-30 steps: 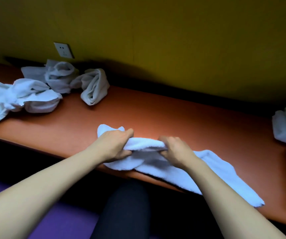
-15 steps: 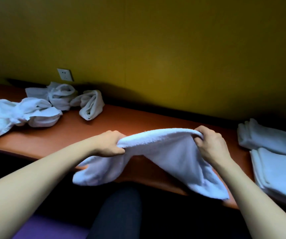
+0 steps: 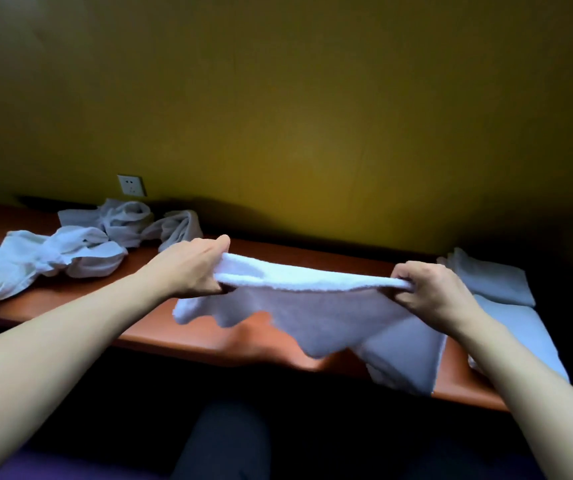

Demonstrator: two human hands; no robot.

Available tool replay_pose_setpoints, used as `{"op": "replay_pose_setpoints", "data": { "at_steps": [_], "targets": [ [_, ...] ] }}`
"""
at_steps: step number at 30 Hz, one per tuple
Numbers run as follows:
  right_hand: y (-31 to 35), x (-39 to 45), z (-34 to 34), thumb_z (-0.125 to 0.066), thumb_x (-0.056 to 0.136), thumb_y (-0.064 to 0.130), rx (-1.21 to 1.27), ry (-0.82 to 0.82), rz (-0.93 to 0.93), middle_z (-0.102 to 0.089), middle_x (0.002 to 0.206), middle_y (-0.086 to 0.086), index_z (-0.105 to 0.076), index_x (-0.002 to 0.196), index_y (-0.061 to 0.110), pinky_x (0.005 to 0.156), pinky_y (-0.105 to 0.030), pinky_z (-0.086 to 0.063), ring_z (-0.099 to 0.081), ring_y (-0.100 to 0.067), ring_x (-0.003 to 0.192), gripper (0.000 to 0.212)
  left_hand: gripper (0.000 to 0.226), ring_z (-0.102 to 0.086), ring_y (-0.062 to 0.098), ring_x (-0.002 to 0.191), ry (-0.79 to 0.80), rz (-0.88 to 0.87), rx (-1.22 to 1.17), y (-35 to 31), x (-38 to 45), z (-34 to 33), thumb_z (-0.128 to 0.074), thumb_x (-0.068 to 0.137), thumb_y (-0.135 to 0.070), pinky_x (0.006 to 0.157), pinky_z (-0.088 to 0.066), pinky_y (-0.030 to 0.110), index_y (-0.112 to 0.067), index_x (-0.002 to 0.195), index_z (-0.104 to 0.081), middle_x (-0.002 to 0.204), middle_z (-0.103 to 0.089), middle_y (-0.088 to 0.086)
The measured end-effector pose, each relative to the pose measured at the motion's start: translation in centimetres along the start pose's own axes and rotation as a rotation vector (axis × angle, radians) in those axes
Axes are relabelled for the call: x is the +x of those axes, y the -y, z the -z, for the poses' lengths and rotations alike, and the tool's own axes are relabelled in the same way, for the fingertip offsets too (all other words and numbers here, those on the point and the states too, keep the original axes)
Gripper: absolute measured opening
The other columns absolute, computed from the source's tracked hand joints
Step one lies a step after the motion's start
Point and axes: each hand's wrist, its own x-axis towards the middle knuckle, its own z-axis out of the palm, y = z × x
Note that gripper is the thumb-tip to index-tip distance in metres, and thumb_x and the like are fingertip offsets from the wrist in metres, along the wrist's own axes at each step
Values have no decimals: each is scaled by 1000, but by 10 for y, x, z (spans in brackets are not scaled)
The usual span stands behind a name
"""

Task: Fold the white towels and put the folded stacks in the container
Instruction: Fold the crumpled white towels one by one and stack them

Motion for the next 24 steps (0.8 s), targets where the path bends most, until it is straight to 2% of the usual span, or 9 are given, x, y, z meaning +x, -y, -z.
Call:
{"op": "replay_pose_setpoints", "data": {
  "at_steps": [2,4,7,11,15,17,20,22,24],
  "targets": [
    [-9,-12,-2,-76,80,38,-107,9,17,-55,70,4,-60,72,25,57,-32,-37,-58,-25,68,23,48,-53,31,81,21,1,29,5,-6,2,-66,79,-58,60,-32,37,-21,86,-36,85,-54,-1],
    [-17,-22,0,-77,81,39,-123,1,-9,-54,71,5,-60,73,26,56,-33,-40,-60,-26,69,22,41,-58,30,81,13,29,-75,13,-12,4,-69,81,-49,59,-38,37,-25,73,-37,79,-57,-1],
    [-25,-35,7,-73,84,41,-193,61,-49,-62,78,7,-62,81,30,62,-34,-45,-63,-26,79,17,30,-58,31,74,-47,146,-281,26,-18,8,-67,79,-21,61,-46,40,-27,67,-40,69,-56,-1],
    [-35,-53,16,-64,90,51,-362,231,-254,-65,85,2,-52,74,34,65,-33,-38,-64,-28,94,26,25,-56,30,74,-231,262,-320,38,-23,11,-61,76,-7,63,-48,40,-25,72,-44,70,-54,-5],
    [-56,-70,31,-72,84,48,-308,221,-460,-66,84,-3,-59,70,32,66,-32,-41,-66,-30,91,25,26,-52,37,78,-354,393,-334,49,-25,6,-51,74,6,62,-40,40,-20,77,-47,78,-56,7],
    [-70,-78,37,-76,80,51,-297,195,-515,-70,89,-8,-62,74,32,69,-33,-45,-67,-32,91,24,25,-50,34,78,-403,461,-360,54,-27,3,-49,74,9,64,-37,38,-15,82,-50,80,-58,11],
    [-86,-81,46,-78,79,48,-183,134,-624,-71,76,-5,-70,72,36,65,-34,-51,-68,-31,77,16,22,-52,33,83,-429,519,-375,65,-31,-4,-55,76,6,71,-42,39,-15,82,-57,85,-62,12],
    [-84,-78,48,-75,84,36,-58,10,-632,-69,68,-5,-75,78,32,62,-34,-50,-65,-30,69,7,21,-57,37,89,-446,542,-367,72,-31,-8,-59,76,2,75,-46,41,-18,78,-59,87,-65,13],
    [-84,-67,41,-70,88,28,53,-173,-677,-70,80,-12,-77,91,25,72,-38,-51,-65,-36,82,9,18,-59,37,89,-477,587,-371,75,-26,-9,-62,77,0,74,-45,40,-18,74,-61,83,-65,10]
  ]
}}
